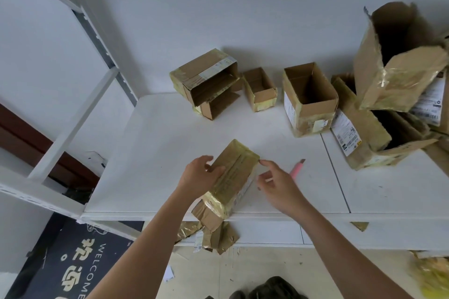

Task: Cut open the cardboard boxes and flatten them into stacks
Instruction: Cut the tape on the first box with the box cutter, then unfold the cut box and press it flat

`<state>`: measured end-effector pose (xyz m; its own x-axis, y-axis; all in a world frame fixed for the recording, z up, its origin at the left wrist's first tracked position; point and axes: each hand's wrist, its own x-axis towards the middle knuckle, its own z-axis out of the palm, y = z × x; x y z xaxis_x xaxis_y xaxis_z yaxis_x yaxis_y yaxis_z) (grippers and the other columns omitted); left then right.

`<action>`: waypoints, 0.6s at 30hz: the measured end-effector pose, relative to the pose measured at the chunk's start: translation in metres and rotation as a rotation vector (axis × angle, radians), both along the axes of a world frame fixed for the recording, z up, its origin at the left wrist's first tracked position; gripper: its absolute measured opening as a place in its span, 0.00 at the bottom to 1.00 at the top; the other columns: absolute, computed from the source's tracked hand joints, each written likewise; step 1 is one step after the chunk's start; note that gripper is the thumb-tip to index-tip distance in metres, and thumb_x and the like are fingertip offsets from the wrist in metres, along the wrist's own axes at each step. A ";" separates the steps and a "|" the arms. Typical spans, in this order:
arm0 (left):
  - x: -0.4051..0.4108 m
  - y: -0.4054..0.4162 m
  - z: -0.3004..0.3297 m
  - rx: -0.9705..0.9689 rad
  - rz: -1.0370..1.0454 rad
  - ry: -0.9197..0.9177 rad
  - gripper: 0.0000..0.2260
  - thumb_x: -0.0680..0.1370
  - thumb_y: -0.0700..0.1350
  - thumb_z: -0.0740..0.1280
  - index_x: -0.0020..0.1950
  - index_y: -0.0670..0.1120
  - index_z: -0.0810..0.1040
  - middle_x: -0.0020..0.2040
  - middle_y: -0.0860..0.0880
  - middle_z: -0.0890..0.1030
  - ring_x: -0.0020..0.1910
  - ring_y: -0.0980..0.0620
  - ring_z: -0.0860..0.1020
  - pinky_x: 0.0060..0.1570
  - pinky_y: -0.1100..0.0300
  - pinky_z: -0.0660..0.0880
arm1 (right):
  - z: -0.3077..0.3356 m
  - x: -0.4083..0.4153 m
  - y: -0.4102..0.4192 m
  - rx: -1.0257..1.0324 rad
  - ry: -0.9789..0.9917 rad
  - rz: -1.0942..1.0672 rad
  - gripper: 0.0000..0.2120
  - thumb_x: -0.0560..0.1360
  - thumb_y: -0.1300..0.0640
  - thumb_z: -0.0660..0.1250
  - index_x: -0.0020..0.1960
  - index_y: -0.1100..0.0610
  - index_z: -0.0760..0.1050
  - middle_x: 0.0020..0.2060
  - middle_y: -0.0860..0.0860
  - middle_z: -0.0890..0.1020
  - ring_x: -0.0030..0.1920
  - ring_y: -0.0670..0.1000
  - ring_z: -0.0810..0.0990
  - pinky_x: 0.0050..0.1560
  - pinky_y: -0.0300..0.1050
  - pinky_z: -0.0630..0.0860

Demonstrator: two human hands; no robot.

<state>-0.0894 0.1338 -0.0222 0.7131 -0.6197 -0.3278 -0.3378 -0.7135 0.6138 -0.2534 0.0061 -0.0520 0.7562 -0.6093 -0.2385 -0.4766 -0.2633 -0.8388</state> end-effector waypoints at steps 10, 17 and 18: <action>-0.008 0.005 0.011 -0.205 0.214 -0.259 0.06 0.74 0.46 0.71 0.39 0.47 0.85 0.34 0.50 0.83 0.36 0.48 0.80 0.39 0.51 0.78 | 0.023 0.050 0.029 -0.019 -0.159 -0.066 0.27 0.77 0.52 0.70 0.72 0.54 0.63 0.43 0.37 0.74 0.44 0.39 0.77 0.41 0.30 0.72; -0.012 0.013 0.001 -0.238 0.175 -0.307 0.08 0.76 0.43 0.68 0.45 0.52 0.86 0.34 0.51 0.83 0.33 0.48 0.78 0.33 0.55 0.74 | 0.011 0.071 0.043 -0.061 -0.105 -0.212 0.29 0.71 0.45 0.75 0.60 0.55 0.61 0.51 0.50 0.77 0.50 0.53 0.79 0.45 0.46 0.75; -0.012 0.014 0.001 -0.246 0.161 -0.306 0.07 0.76 0.43 0.69 0.46 0.52 0.87 0.34 0.51 0.84 0.33 0.49 0.78 0.34 0.57 0.73 | 0.010 0.071 0.043 -0.064 -0.109 -0.234 0.28 0.71 0.46 0.75 0.57 0.53 0.60 0.51 0.51 0.78 0.49 0.53 0.79 0.44 0.45 0.74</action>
